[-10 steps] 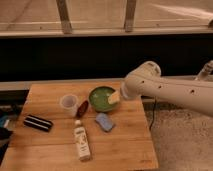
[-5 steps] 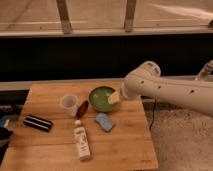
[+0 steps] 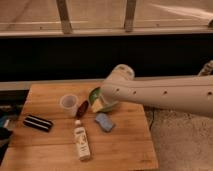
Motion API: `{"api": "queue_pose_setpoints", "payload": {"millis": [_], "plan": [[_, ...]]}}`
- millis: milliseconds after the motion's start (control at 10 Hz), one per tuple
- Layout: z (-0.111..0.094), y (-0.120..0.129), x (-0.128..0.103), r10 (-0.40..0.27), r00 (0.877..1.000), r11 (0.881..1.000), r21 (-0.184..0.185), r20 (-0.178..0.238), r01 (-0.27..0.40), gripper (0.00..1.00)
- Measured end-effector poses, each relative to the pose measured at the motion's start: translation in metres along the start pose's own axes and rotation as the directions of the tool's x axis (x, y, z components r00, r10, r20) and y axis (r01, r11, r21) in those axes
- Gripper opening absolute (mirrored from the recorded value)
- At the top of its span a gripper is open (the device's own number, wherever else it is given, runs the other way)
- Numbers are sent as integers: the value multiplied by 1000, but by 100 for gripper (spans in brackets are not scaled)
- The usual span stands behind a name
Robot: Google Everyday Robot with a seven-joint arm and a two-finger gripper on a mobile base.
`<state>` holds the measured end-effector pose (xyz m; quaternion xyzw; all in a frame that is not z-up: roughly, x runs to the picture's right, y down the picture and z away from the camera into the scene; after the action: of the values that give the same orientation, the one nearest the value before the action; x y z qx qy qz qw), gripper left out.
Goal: Place the white sponge in the ceramic cup
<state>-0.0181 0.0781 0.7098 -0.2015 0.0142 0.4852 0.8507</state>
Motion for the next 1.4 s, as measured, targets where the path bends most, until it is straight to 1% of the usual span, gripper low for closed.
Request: {"api": "queue_pose_setpoints", "payload": {"millis": [100,200,400,600,700,800,1100,1200,1300,1400], "plan": [[1,8,-2,-26,1000,1000,-8,0,26,80],[0,4,1,-19,1000,1000,-3,-2,19,80],[1,5,0,-22,1000,1000,-4,-3,22,80],[11,8,2,-11,1000,1000,-22,-11,11,80],[20,8,4,-5,1000,1000,-30,-15,4,80],[43,11,10,4,1000,999,-49,-29,-5,80],[88,13,28,33,997,995,-91,-66,-39,80],[102,10,35,53,994,993,-101,-91,-63,80],[109,8,41,62,991,992,-103,-116,-74,80],[119,5,48,71,986,991,-103,-150,-87,80]]}}
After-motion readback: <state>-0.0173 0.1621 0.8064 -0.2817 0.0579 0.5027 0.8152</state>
